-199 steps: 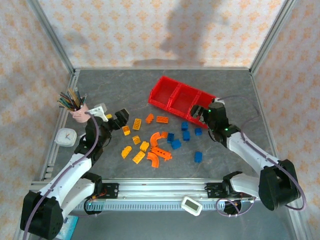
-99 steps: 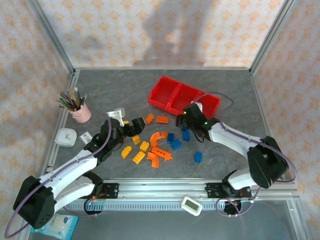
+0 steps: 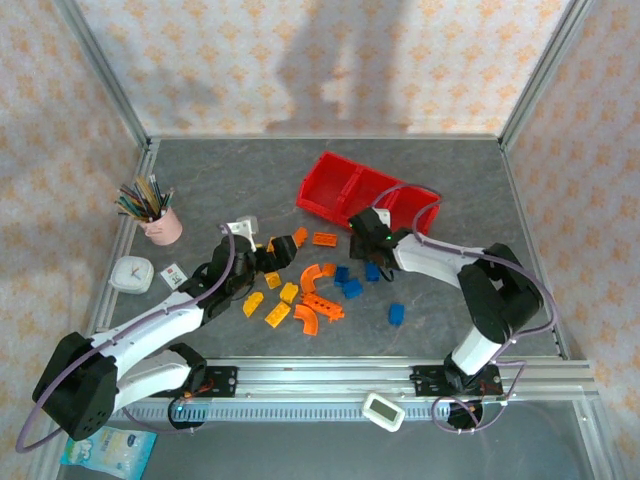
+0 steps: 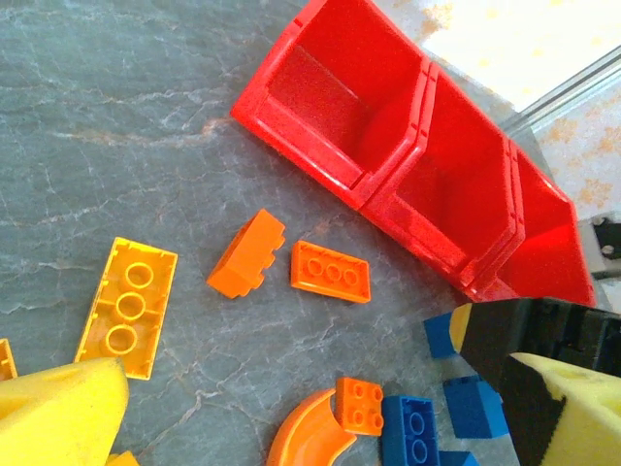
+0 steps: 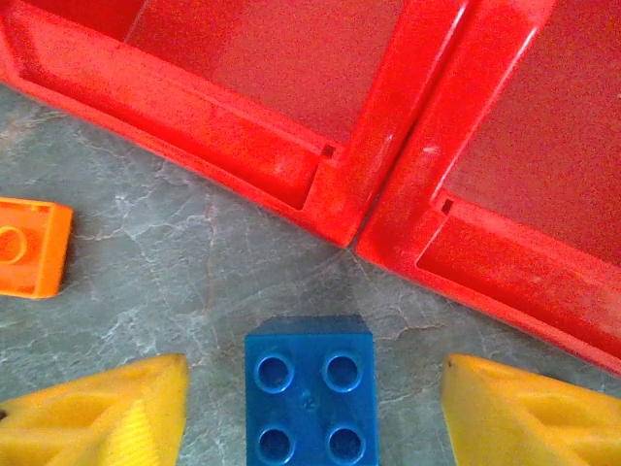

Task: Sort the legos into containers by color
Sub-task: Pick up the lego from the center of the table, then place the lego in the container.

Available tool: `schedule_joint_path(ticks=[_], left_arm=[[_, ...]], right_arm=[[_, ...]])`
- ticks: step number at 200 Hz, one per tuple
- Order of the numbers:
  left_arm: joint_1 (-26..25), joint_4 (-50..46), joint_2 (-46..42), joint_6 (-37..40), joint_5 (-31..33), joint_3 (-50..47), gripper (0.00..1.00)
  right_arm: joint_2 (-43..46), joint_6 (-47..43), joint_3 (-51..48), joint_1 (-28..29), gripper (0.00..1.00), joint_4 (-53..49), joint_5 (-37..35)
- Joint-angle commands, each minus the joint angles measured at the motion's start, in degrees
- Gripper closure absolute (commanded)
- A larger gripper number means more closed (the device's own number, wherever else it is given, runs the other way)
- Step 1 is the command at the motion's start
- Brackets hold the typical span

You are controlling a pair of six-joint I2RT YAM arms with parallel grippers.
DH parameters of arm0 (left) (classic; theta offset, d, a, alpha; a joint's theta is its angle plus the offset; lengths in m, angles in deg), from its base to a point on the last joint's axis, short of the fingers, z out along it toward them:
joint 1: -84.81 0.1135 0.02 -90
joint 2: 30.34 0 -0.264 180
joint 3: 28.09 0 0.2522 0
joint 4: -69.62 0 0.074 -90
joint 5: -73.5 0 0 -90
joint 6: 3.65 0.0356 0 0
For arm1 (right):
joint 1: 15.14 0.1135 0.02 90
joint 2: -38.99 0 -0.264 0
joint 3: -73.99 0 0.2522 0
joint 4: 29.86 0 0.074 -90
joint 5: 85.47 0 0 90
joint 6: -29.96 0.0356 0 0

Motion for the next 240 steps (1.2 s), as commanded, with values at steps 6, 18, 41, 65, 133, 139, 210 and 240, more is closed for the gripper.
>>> schedule_joint_path(ticks=[6,18,41,65,133,139,210,240], left_arm=[[-0.57,-0.17,-0.41,-0.52,2.26,1.81,0.01],[-0.55,-0.26,-0.6,-0.52,2.4,1.72,0.01],[-0.55,-0.57,-0.67,-0.43,2.62,1.76,0.01],[-0.61,-0.63,-0.68,-0.26,2.62,1.89,0.01],[-0.62,-1.86,-1.6,-0.78,2.55,2.44,0.01],[-0.59,-2.22,-1.9,-1.14,2.37,2.78,0.01],[0.01,-10.87,-2.39,1.63,8.09,10.45,0.01],[1.73,-11.16,0.5,3.43,8.41,12.49,0.01]], right_arm=[[-2.73,-0.1,2.38,0.4,0.37,0.32,-2.8],[-3.88,-0.26,3.27,0.4,0.4,-0.24,-3.4],[-4.88,-0.94,3.6,0.4,0.48,0.71,-3.51],[-5.15,-1.41,3.86,0.48,0.57,1.26,-3.93],[-2.91,-3.53,5.69,0.58,0.77,-1.17,-3.54],[-2.29,-4.0,6.08,0.58,0.77,-1.31,-2.32],[-2.12,-5.53,17.23,1.09,0.77,-0.78,1.76],[-8.4,-6.73,25.52,0.45,0.77,0.39,0.03]])
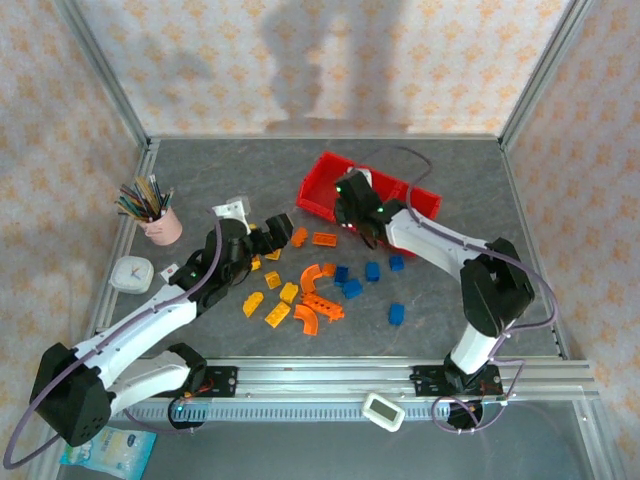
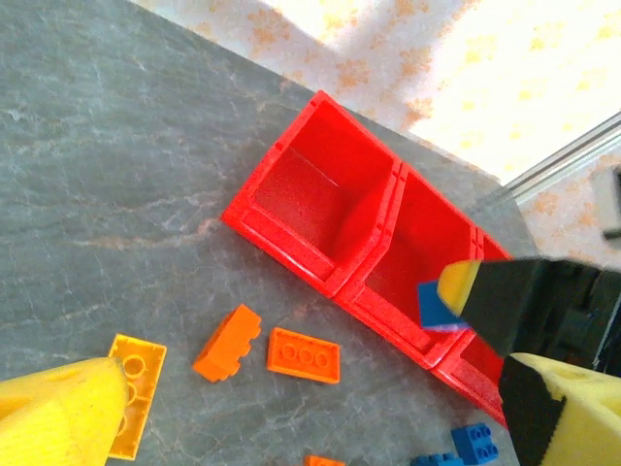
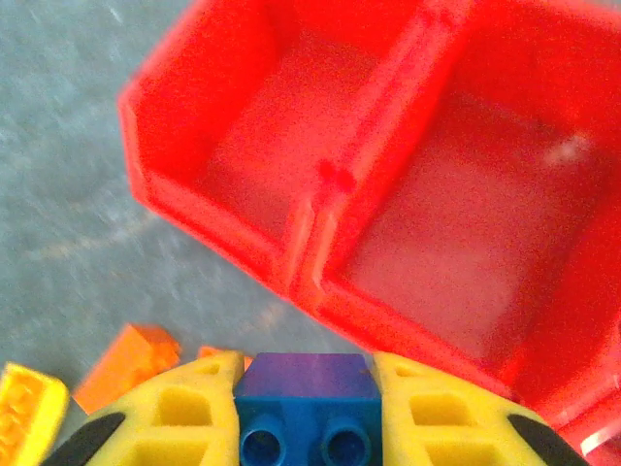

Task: Sort the legos into containers by color
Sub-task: Place the lego in the container.

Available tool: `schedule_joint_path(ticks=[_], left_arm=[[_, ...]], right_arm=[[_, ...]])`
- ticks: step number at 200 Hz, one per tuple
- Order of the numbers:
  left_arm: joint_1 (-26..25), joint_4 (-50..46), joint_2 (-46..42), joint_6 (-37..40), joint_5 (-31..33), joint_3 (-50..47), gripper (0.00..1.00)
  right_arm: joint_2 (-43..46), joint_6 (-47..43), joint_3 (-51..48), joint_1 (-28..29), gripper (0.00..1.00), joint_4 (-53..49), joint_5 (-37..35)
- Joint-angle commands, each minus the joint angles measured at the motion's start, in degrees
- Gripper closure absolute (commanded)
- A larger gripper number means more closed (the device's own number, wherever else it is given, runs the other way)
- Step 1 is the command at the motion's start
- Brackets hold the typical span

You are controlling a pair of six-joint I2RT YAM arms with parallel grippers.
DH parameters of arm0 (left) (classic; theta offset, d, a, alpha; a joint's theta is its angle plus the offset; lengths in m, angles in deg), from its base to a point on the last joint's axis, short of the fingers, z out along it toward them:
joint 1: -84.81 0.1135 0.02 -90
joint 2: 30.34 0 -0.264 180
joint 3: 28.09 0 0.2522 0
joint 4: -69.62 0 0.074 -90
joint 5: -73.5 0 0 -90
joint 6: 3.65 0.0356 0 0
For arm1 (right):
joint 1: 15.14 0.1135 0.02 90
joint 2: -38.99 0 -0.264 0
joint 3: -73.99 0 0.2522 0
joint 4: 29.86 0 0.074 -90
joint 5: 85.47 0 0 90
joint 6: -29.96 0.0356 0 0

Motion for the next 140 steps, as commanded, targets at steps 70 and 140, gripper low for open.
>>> schedule_joint_path(ticks=[70,140], left_arm=[[7.36,1.21,8.21,1.92,-2.16,4.78,0.01],[9.65,3.31,12.52,2.7,-4.38,6.64,0.01]], right_arm=[[-23.52,-3.23,28.4,-3.99,0.76,-0.74,-5.57],[-36.81,-6.07,44.67,-5.98,0.64,-4.4,-8.23]])
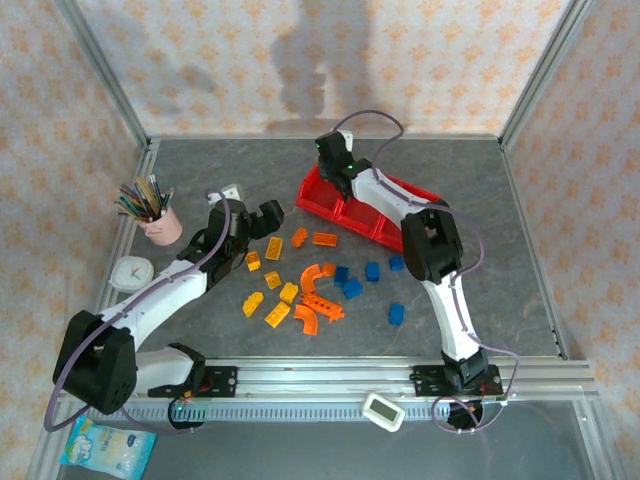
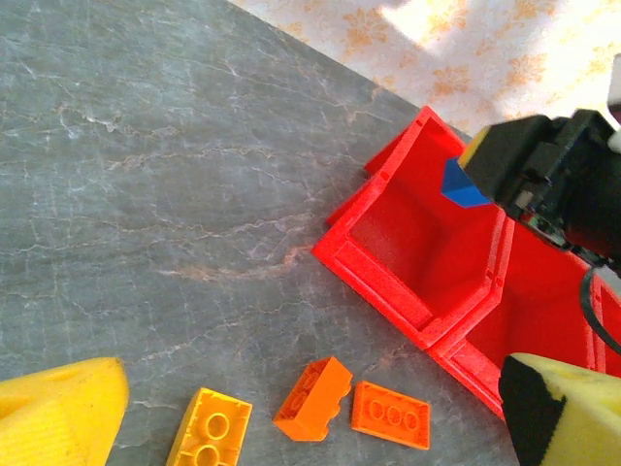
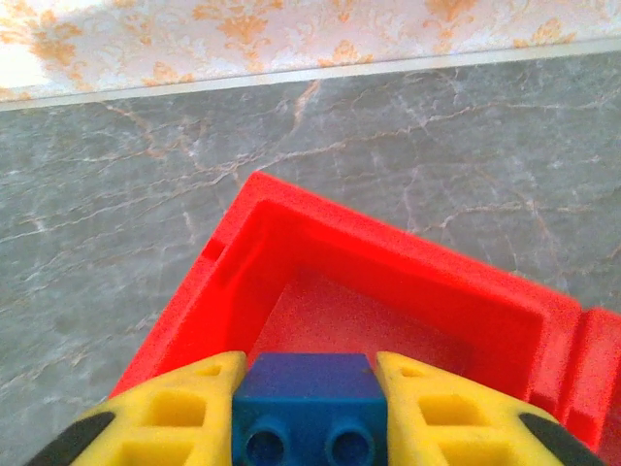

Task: Sort the legos into containers by color
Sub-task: Place the lego in the container.

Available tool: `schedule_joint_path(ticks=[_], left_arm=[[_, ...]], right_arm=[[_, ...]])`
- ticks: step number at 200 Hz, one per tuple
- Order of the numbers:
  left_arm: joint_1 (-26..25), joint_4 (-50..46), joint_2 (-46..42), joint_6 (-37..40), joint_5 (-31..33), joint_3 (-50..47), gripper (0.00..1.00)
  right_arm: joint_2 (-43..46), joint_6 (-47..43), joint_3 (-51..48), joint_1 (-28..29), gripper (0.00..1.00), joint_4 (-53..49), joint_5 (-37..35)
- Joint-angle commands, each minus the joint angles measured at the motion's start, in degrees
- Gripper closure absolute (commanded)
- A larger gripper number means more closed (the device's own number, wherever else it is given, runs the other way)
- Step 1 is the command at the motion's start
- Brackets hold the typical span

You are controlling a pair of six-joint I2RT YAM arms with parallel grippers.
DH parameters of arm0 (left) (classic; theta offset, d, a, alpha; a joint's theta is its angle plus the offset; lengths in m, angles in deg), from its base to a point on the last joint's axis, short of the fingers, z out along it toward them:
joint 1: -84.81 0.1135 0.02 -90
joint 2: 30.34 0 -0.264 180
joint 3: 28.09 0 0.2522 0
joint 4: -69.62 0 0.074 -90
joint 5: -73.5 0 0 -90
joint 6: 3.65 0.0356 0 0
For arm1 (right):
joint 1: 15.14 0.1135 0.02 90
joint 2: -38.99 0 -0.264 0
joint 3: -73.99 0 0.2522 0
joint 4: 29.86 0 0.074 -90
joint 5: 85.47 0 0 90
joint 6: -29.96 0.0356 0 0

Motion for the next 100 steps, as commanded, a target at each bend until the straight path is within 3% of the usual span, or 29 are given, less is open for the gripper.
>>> schedule_joint_path(ticks=[1,68,100], left_arm=[[0.51,1.73,0.91,1.35,-1.1,2.49,0.01],[0.6,1.08,2.23,2.02,-3.04,4.45,0.01],[0.6,-0.29,0.59,2.02,-4.12,4.58,0.01]], right_arm=[[-2.79,-1.55,5.2,-0.21,0.64,-3.28,-3.1],[1.58,-2.98,5.23,-0.35,0.47,-3.43,-0.81],[9.38,-1.88,-3.7,0.08,0.42,-2.23,3.97]])
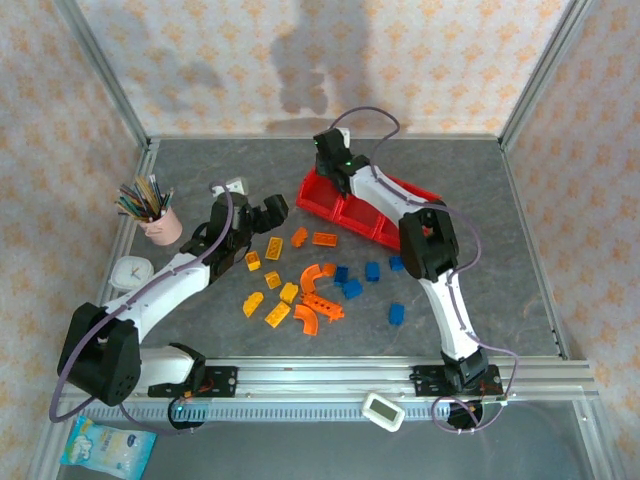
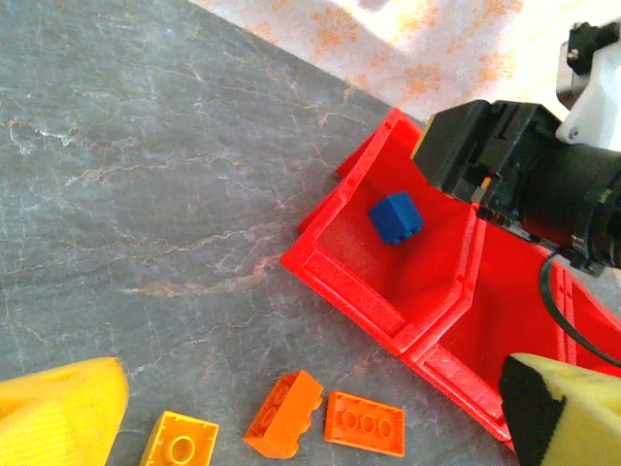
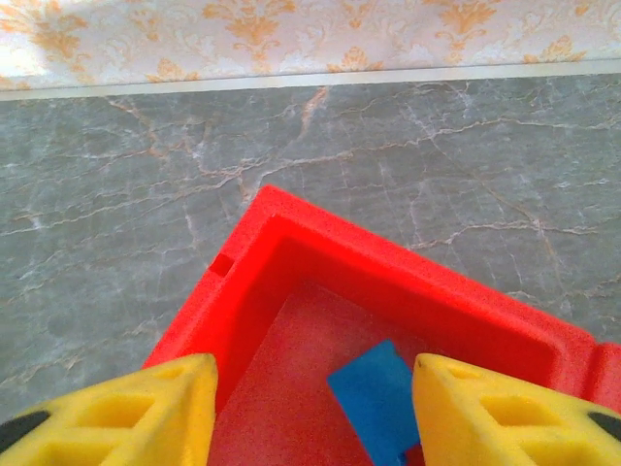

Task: Sort the legos into containers by color
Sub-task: Place the lego in the container, then pick up the lego from the center of the table.

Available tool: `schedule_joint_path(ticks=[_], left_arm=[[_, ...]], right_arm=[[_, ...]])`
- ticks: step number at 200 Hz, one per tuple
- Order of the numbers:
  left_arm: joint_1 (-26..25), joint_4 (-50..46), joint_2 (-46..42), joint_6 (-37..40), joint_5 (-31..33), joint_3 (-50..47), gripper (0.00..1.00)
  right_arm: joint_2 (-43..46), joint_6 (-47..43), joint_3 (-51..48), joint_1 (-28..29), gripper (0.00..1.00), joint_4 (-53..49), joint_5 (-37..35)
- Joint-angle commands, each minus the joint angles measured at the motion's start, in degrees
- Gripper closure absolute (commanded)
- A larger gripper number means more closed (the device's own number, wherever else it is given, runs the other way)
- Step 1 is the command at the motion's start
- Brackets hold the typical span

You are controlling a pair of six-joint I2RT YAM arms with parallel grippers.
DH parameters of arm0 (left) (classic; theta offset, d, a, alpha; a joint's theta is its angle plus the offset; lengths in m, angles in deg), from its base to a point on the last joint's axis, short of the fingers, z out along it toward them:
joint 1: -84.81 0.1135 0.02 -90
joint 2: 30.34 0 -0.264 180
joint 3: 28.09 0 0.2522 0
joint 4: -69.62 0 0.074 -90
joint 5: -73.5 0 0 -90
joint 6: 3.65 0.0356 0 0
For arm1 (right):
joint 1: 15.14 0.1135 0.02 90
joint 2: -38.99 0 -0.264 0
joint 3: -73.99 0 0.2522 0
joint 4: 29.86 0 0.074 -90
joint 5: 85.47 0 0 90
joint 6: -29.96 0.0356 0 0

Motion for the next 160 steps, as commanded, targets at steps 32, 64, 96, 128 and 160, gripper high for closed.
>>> schedule_joint_path(ticks=[32,64,96,128,160], left_arm=[[0.37,-2.34,-3.89,0.93,-4.86,0.31,0.01],[-1.4,-3.92,-6.21,1.67,-6.55,-1.22,0.01],[-5.05,-4.96,-7.83,2.67,-5.55,-2.35,0.01],[-8.37,-3.22,-9.42,-0.11,-5.17,-5.5,0.01],[-11.34,-2.86,-11.15,-1.7,-4.04,-8.28,0.01]], right_arm=[[19.56,2.04,-19.59,0.87,0.38,3.5,4.92],[28.82,3.8,-31.5,1.06,0.34,4.44,5.59],[37.0,6.57,-42.73,1.32,0.32,5.02,5.54],[43.52,8.95,-51.97,2.01,0.3,5.12,4.27],[48.47,11.28,-59.87,3.64,0.28,5.9,0.76]])
